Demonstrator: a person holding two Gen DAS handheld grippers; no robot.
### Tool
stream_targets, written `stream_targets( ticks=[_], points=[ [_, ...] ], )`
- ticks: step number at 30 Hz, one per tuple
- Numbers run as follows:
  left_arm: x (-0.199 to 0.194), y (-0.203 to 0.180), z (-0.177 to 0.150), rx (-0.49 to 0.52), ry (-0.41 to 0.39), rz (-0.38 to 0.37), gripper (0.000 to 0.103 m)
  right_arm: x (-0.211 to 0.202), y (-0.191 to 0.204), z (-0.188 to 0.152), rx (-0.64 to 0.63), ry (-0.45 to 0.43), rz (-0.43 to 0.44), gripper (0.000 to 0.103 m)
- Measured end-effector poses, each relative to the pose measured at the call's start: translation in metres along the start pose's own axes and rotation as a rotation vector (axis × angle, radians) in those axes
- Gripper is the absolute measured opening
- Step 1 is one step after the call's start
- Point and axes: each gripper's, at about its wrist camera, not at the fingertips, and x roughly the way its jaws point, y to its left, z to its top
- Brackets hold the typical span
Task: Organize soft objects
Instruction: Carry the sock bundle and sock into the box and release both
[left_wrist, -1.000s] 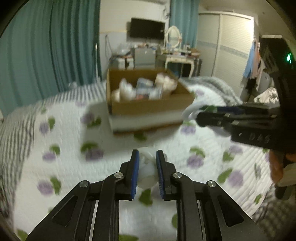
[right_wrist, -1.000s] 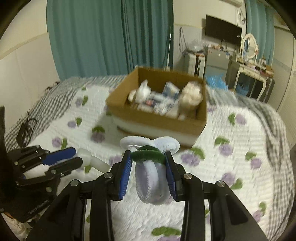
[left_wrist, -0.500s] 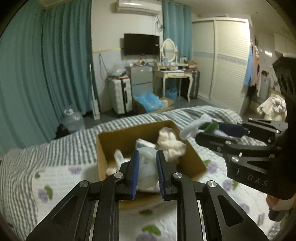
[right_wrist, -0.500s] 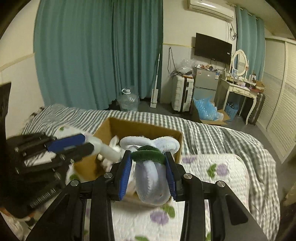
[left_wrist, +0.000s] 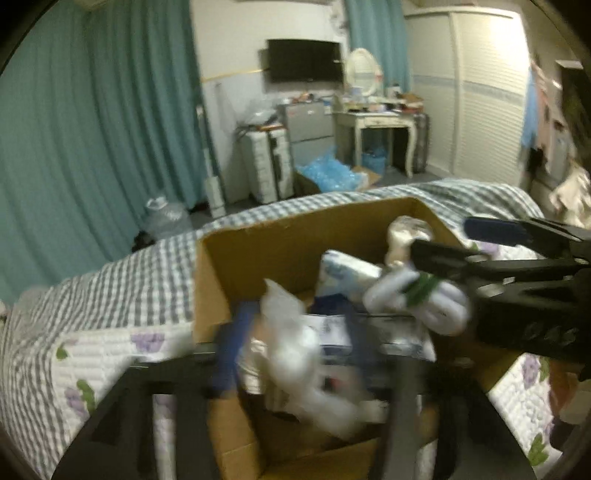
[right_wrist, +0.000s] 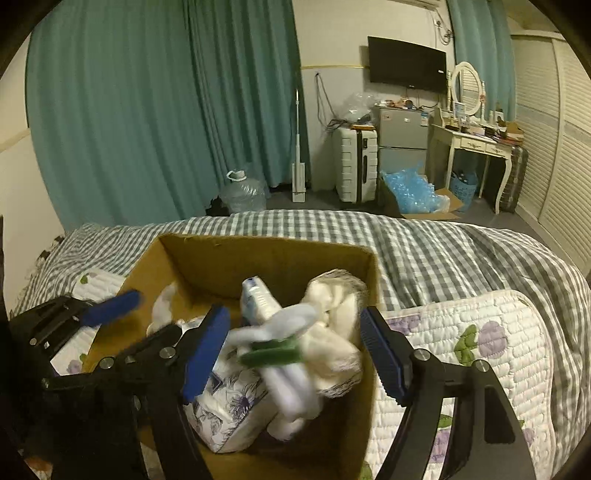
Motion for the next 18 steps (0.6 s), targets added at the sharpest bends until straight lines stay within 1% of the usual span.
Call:
stream_targets(
  ticks=[2,3,6,8,10,11,14,15,18],
  points=[
    [-0.002,0.006,-0.001,-0.041,0.001,0.029,0.075,-0.011,-0.005,0.002,0.006,-0.017,-0.012,0.074],
    [-0.008,0.009,-0.001,-0.062,-0.012,0.048,0.075,-0.019,-0.007,0.004,0.006,-0.021,-0.019,0.074],
    [-0.027,0.013,0.005,-0.095,-0.015,0.048,0.075,-0.053,-0.013,0.012,0.002,-0.058,-0.042,0.076],
    [-0.049,0.012,0.012,-0.107,-0.041,0.056,0.075,-0.086,-0.015,0.02,0.001,-0.097,-0.052,0.078],
    [-0.076,0.01,0.022,-0.106,-0.078,0.064,0.076,-0.117,-0.015,0.027,-0.004,-0.133,-0.058,0.079],
    [-0.09,0.009,0.026,-0.104,-0.098,0.069,0.08,-0.141,-0.014,0.031,-0.011,-0.165,-0.071,0.081],
    [-0.143,0.006,0.038,-0.103,-0.18,0.09,0.092,-0.193,-0.008,0.038,-0.047,-0.229,-0.087,0.088],
    [-0.168,0.004,0.041,-0.109,-0.221,0.091,0.092,-0.212,-0.005,0.038,-0.065,-0.252,-0.093,0.09],
    [-0.216,0.007,0.044,-0.133,-0.316,0.081,0.092,-0.259,0.004,0.035,-0.096,-0.332,-0.122,0.097]
  ],
)
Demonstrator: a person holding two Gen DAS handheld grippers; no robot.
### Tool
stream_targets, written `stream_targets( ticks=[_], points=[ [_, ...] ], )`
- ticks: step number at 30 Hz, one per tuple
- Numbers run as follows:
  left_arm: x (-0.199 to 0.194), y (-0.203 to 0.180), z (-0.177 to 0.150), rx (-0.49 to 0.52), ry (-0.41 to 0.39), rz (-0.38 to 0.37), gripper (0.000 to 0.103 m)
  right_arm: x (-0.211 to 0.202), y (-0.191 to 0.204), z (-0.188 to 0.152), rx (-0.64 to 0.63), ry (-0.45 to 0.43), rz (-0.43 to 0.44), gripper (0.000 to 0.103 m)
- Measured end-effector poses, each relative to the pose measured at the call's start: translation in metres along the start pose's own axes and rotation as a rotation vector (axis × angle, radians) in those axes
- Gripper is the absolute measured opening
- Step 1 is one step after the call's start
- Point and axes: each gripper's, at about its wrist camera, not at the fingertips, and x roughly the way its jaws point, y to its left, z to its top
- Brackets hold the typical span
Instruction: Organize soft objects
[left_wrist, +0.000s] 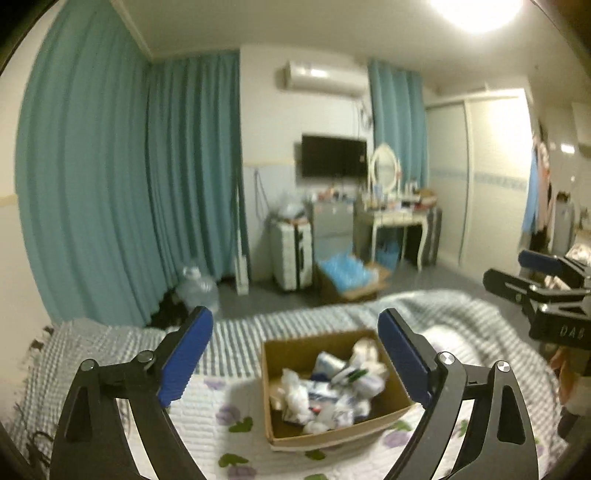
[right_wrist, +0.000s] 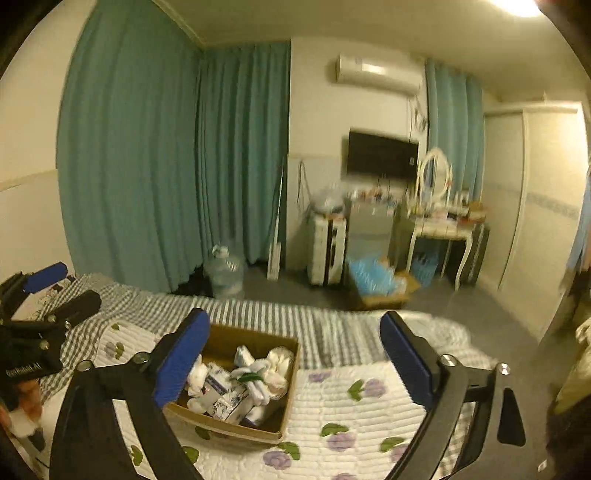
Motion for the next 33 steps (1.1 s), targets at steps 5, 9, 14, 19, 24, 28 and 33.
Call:
stream_targets(
  ticks=[5,9,14,19,24,28,33],
  points=[
    [-0.056,0.002,0.005,-0.036,-0.074,-0.021,0.093,-0.048,0.006,-0.002,0.046,-0.078,0.009,0.103],
    [-0.078,0.002,-0.013,-0.08,-0.108,-0.014,0.093,-0.049,0.015,-0.025,0.068,-0.07,0.051,0.103],
    [-0.069,-0.002,-0.047,-0.109,-0.094,0.051,0.093,-0.029,0.021,-0.069,0.073,-0.055,0.05,0.103],
    [-0.043,0.004,-0.082,-0.136,-0.076,0.121,0.093,0.007,0.018,-0.107,0.074,0.026,0.039,0.103],
    [-0.022,0.005,-0.103,-0.104,-0.021,0.147,0.093,0.034,0.019,-0.131,0.053,0.095,0.023,0.103],
    [-0.012,0.004,-0.11,-0.107,0.015,0.134,0.093,0.045,0.018,-0.14,0.054,0.122,0.029,0.103],
    [-0.014,-0.003,-0.116,-0.096,0.034,0.125,0.093,0.049,0.021,-0.143,0.047,0.138,0.029,0.103]
  ],
)
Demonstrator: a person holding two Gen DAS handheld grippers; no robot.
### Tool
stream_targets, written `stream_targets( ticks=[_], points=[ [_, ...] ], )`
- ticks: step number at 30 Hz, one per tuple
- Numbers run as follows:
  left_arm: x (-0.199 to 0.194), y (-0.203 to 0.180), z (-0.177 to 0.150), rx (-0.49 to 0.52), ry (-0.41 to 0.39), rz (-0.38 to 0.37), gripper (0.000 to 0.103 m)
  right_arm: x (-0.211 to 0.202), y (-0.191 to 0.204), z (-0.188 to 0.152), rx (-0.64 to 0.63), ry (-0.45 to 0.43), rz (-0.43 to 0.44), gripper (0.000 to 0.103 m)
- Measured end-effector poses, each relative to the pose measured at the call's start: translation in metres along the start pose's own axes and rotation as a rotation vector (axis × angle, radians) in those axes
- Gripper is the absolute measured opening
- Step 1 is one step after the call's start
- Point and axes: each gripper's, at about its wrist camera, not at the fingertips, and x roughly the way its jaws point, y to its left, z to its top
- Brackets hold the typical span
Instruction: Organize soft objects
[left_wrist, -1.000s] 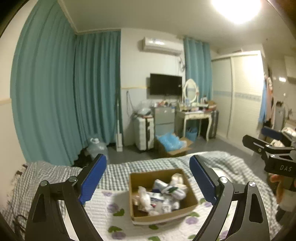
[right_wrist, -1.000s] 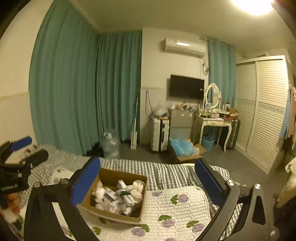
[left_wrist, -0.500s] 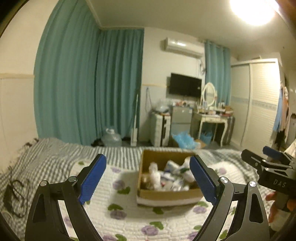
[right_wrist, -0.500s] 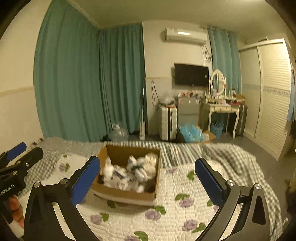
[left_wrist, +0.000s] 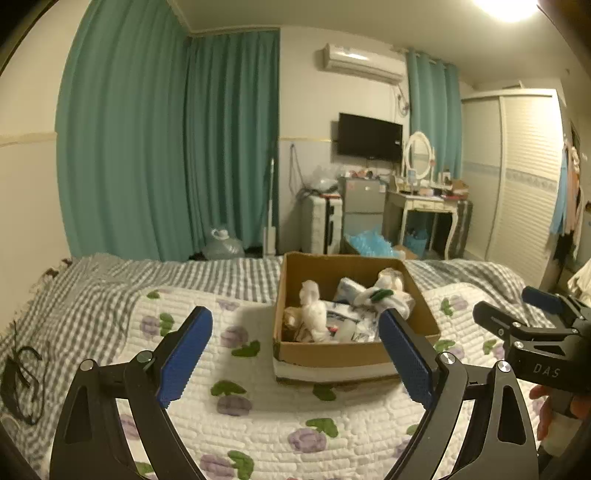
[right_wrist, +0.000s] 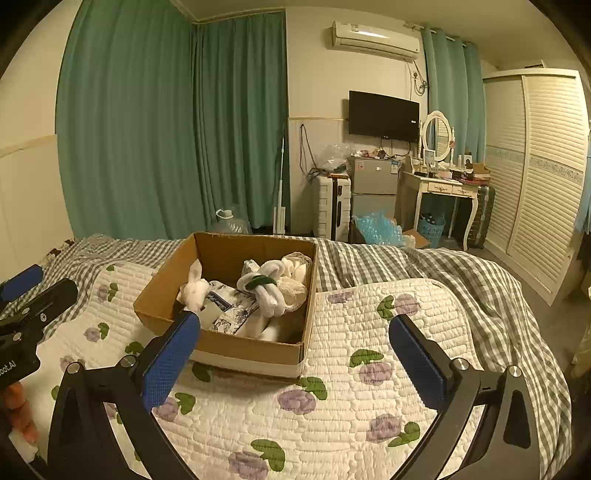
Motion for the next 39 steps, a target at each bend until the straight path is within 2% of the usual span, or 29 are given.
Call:
stream_targets(
  ticks=[39],
  points=[
    [0.002,-0.004,-0.007,-0.002,0.052,-0.008,0.093,-0.005,0.014,0.006,0.0,0.015,0.031,0.103]
  ],
)
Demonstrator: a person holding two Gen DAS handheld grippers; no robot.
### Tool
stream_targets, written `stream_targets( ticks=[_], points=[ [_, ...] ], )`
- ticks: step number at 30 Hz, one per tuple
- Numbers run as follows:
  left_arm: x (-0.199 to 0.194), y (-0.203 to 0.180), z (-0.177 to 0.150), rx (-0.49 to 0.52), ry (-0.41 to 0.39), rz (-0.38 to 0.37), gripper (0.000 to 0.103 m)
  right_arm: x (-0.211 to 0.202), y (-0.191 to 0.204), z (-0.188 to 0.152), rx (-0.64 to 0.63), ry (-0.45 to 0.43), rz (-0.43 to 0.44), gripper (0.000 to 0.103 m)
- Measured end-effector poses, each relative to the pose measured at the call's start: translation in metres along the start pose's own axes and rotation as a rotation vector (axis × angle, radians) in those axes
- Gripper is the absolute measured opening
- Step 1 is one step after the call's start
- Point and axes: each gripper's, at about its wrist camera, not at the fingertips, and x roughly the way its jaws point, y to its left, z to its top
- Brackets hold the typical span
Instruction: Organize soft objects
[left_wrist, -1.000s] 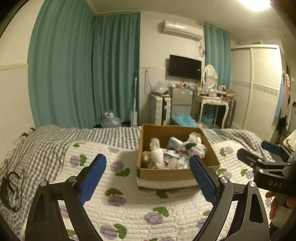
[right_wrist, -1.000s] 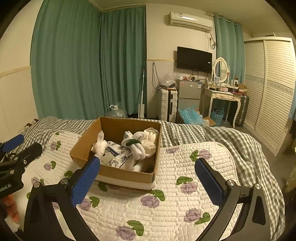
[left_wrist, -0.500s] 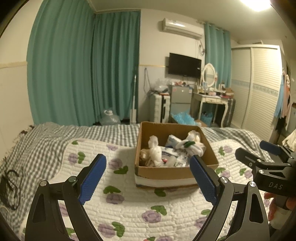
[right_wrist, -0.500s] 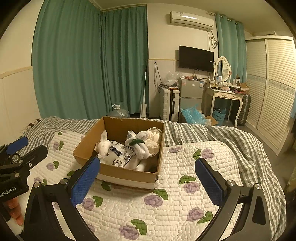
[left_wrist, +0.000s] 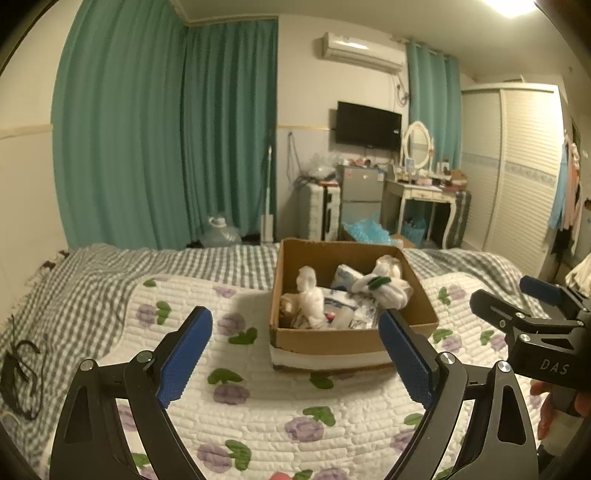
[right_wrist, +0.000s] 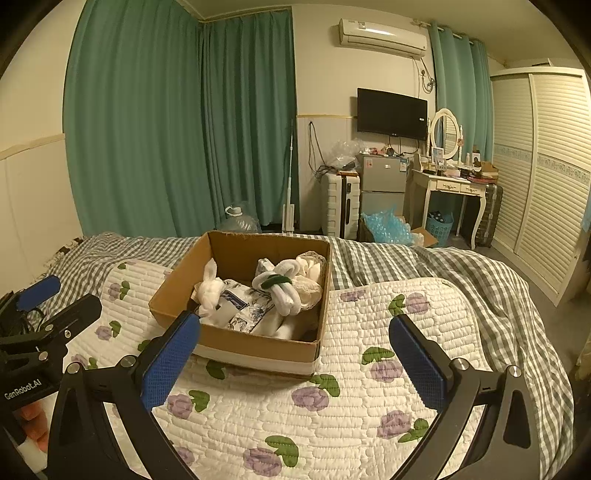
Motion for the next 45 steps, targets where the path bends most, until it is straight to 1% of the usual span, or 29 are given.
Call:
stream_targets(
  ticks=[8,16,45],
  points=[
    [-0.0022,0.0018,-0.0008,-0.01,-0.004,0.014,0.093,0.0012,0.0018,-0.0033,-0.003,0.009,-0.008,0.103],
    [-0.0041,0.0005,-0.0014,-0.011,-0.005,0.013,0.093,-0.0011,0.0039,-0.0023,-0.008,-0.001,-0.008,0.103],
    [-0.005,0.0055,0.001,-0.003,-0.008,0.008,0.093,-0.0005,0.0073,-0.003,-0.013,0.006,-0.009,0.103]
  ],
)
